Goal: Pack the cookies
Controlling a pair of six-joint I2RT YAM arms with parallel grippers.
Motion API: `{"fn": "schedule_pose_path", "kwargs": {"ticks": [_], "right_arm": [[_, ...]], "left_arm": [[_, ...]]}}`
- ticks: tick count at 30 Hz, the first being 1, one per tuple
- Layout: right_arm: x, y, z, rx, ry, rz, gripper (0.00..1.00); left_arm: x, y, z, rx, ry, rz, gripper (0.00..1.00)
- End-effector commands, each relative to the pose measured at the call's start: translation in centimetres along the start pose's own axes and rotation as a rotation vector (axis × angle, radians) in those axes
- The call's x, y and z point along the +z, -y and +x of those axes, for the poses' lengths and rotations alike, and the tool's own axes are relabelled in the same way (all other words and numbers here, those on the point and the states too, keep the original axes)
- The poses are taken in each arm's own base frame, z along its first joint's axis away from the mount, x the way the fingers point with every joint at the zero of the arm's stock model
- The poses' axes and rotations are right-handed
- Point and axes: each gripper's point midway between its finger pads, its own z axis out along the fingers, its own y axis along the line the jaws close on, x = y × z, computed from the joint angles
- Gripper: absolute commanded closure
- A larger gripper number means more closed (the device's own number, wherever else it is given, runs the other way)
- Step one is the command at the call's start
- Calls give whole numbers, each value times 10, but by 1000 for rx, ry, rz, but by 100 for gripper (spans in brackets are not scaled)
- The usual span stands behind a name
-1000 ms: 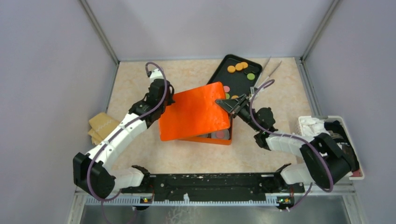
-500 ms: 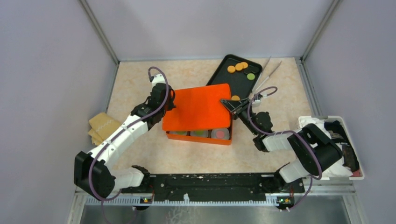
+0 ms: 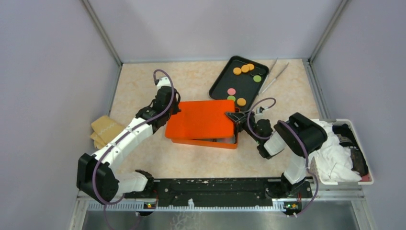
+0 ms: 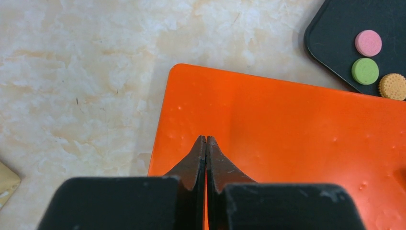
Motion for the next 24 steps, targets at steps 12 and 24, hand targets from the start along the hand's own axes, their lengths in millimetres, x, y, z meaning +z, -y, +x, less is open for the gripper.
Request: {"fn": "schedule_pose_path", "kwargs": {"ticks": [12,24], "right_arm": [[-17,-44,-15,-106,39,-124,100],[-21,-11,-27,-139,61,8,100]], "left_arm": [[12,18,17,-21,-50,71,100],[13,44,73,-22,-163,188,100]]}}
